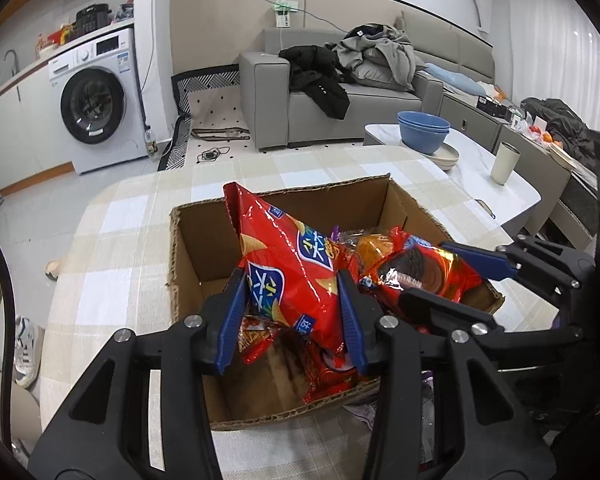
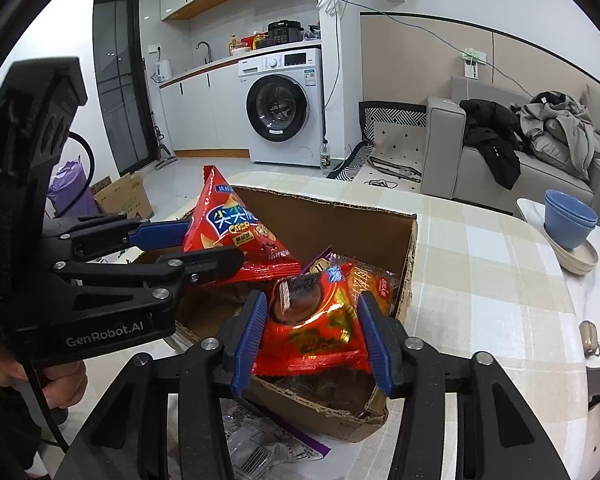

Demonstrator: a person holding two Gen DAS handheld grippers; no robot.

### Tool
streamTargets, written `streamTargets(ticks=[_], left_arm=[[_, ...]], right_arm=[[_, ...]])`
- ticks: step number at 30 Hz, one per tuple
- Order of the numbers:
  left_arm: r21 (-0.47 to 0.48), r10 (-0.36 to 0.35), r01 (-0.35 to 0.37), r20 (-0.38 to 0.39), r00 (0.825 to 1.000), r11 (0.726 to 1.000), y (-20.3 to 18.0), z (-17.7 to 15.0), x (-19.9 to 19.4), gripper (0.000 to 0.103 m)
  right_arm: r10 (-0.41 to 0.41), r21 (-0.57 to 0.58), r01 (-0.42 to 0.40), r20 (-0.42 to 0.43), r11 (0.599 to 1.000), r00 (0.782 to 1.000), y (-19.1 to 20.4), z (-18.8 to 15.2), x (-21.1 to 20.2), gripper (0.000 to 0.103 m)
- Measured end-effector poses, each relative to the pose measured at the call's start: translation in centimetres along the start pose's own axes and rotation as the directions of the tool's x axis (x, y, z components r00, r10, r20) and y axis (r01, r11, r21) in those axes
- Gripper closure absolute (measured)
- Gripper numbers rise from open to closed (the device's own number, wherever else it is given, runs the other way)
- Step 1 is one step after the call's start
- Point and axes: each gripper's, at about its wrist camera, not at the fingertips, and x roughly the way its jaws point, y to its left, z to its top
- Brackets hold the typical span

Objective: Organize snacks
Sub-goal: 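Open both grippers to drop the packs into the box, then move both open grippers back to the remaining snacks on the table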

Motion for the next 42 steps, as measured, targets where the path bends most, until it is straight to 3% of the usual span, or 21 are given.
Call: streamTargets(ticks=[2,5,7,8,11,14,23,42], left_arm=[[-0.012,-0.004,0.004,-0.01,1.0,1.0,0.2,-0.1,0.1,0.062],[-0.017,-0.013,0.013,-0.008,1.0,1.0,0.7,-0.4,-0.4,0.05],[-0.018,0.001,-0.001,0.0,1.0,1.0,1.0,-0.6,-1.0,0.027],[-0.022,0.004,-0.004,0.005,1.0,1.0,1.2,-0.7,-1.4,0.021],[-0.032,0.002,-0.001,0.014,1.0,0.999,1.4,-1.1,-2.4,0.018],[-0.027,0.002,-0.001,0.014,1.0,1.0,1.1,-1.5,-3.4,0.001],[-0.034,0.008,-0.006,0.04,0.999,0.999,1.1,-3.6,-7.3,0.001],[-0.025,0.013,-0.013,-0.023,1.0,1.0,-0.2,-11.8,-12.0,0.001]], right_arm=[[-0.003,-0.009,0.003,0.015,1.0,1.0,0.1,0.0,-0.5,0.052],[-0.012,-0.005,0.012,0.035,1.0,0.999,0.0,-0.1,-1.7,0.037],[-0.018,0.007,0.017,0.048,1.0,0.999,-0.3,-0.2,-2.4,0.03],[-0.021,0.015,0.021,0.049,1.0,0.999,-0.5,-0.3,-2.8,0.025],[-0.041,0.039,0.039,0.057,0.998,0.998,-0.8,-0.7,-3.9,0.011],[-0.043,0.071,0.039,0.064,0.997,0.997,-1.3,-1.2,-5.0,0.002],[-0.048,0.097,0.044,0.038,0.994,0.998,-1.6,-3.6,-7.0,0.001],[-0.081,0.164,0.086,-0.036,0.983,0.996,-2.6,-9.9,-9.6,0.001]])
